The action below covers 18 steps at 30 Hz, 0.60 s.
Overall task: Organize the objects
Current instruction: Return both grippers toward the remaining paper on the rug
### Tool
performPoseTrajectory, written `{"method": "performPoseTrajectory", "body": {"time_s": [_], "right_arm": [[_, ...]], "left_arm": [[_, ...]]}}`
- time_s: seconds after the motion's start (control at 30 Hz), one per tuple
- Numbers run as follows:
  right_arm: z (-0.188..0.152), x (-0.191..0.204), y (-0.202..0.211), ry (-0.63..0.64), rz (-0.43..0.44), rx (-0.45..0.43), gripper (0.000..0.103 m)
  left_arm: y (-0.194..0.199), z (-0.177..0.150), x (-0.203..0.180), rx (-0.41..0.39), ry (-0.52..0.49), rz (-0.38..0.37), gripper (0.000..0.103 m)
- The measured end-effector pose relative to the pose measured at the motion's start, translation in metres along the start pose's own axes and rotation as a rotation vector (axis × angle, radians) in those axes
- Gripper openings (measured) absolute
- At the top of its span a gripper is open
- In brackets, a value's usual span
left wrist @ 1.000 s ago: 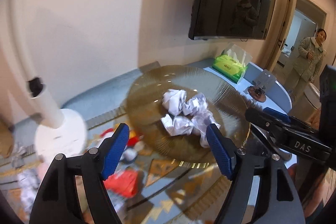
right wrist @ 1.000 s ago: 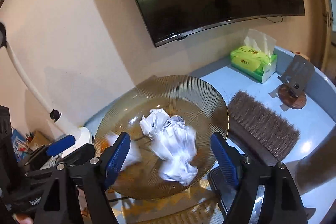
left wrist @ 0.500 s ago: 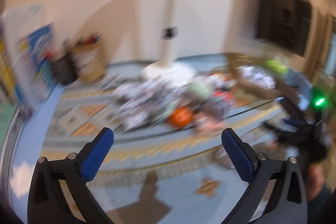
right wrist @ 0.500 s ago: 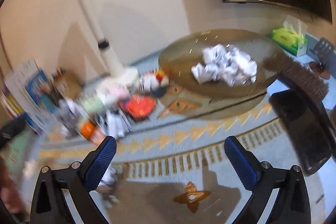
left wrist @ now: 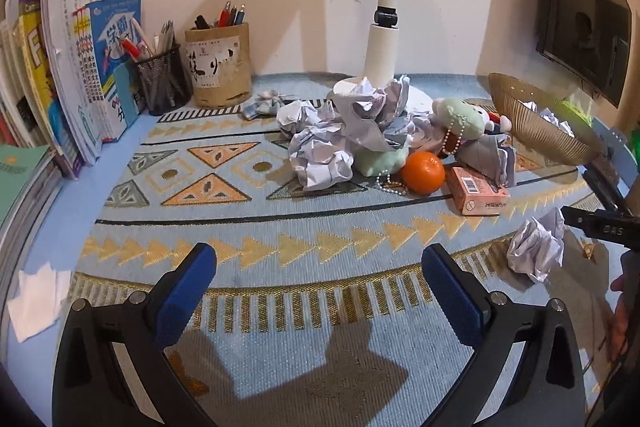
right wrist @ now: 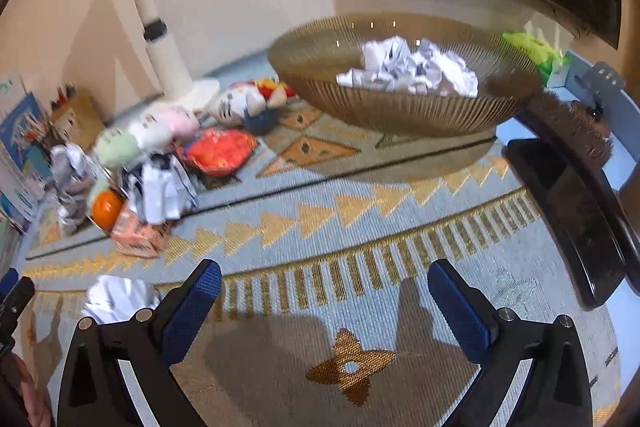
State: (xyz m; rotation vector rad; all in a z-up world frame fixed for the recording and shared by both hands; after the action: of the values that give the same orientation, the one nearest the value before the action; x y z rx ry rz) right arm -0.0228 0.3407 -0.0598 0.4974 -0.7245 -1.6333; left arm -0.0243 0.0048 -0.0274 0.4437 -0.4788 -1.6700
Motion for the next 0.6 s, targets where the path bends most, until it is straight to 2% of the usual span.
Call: {"method": "performPoseTrajectory", "body": {"time_s": [0.17,0.37,0.6], "right_arm": [[-0.002,-0.001,-0.003,0.06,-0.103,0.014,0.103],[0.001,0.001,0.005,0.088,-0.112,-0.029,0.103],[0.0,0.005,0.006,0.101,-0.094,-0.027,0.103]], "left_arm": [[0.001,0.0,-0.001,-0.002,-0.013,0.012,0.102],[0.0,-0.001,0.003,0.0,0.003,0.022,0.102],[-0.001,-0.001,0.007,0.006,0.014,0.031,0.102]]}}
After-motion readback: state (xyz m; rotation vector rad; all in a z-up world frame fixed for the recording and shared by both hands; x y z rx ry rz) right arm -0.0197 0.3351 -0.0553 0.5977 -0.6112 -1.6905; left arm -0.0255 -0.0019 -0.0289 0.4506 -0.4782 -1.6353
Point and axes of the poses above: each gripper's, at about its wrist camera, not at the fingertips, and y roughly against the way its jaws point, x to its left, z to its top, the point moved 10 cm from there along -y, roughly the way its jaws point, and after that the axes turned 7 degrees about -x, right-handed, at the moved point
